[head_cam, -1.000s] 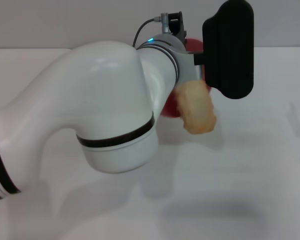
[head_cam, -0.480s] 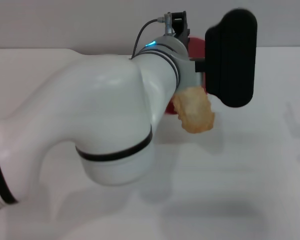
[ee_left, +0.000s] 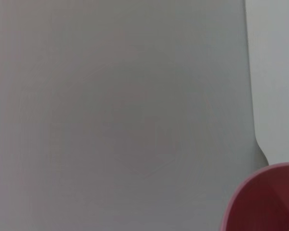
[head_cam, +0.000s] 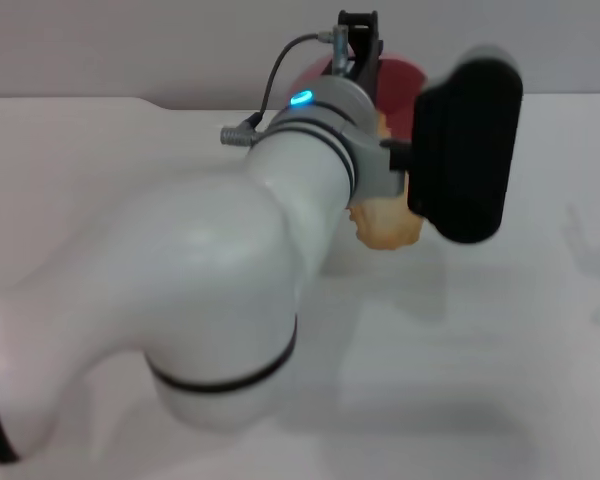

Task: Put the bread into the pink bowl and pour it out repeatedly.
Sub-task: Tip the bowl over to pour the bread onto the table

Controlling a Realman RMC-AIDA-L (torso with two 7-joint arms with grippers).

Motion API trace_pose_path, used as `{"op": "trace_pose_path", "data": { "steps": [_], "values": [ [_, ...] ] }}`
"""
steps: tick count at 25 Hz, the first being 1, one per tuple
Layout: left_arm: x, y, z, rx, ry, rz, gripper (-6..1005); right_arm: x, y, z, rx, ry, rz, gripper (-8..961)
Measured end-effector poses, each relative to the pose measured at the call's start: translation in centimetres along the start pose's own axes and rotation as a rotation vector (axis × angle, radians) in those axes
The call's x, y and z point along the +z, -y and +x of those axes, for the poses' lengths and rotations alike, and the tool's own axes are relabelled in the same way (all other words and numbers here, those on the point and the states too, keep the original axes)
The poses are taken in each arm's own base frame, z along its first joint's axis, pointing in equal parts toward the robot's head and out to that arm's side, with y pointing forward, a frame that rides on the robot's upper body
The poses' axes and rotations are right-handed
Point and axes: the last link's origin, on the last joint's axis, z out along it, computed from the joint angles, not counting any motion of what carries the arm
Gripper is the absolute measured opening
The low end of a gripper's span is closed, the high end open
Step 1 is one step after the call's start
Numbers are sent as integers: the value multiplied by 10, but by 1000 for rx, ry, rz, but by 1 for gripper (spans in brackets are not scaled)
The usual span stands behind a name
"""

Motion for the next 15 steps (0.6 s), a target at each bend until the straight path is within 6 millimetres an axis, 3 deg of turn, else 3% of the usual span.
{"op": "trace_pose_path", "data": {
  "steps": [15],
  "values": [
    [-21, -10, 7, 53, -46, 109, 47, 2, -2, -3, 4, 11, -7, 750]
  ]
}}
